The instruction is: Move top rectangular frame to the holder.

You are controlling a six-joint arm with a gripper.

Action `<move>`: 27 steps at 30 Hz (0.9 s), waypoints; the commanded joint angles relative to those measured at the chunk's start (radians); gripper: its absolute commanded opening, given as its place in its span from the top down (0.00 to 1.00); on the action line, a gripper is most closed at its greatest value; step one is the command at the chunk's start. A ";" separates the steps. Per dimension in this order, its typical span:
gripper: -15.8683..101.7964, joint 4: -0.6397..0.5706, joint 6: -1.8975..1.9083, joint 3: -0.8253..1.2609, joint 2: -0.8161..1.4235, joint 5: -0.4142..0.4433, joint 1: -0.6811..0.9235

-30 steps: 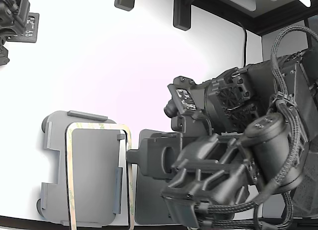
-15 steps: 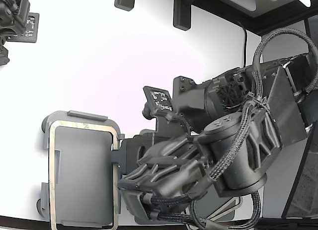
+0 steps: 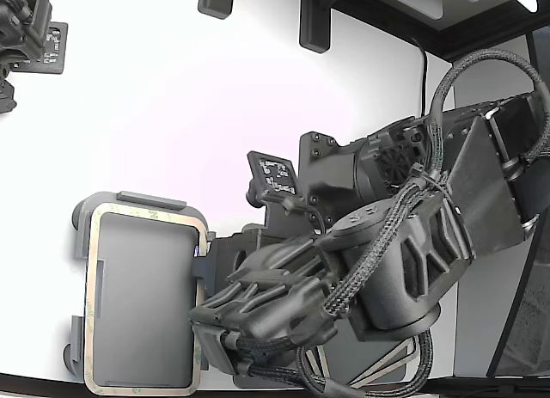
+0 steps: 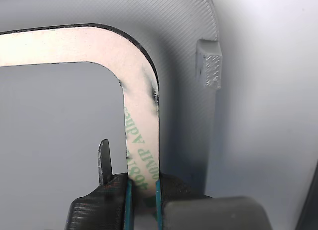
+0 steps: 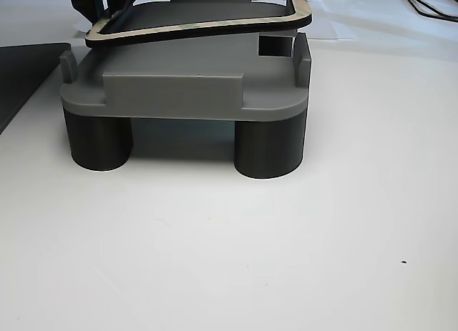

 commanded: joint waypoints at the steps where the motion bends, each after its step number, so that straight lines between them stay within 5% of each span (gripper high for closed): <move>1: 0.96 0.009 0.009 -0.029 0.020 0.005 -0.017; 27: 0.96 0.008 -0.018 0.021 0.037 -0.008 -0.037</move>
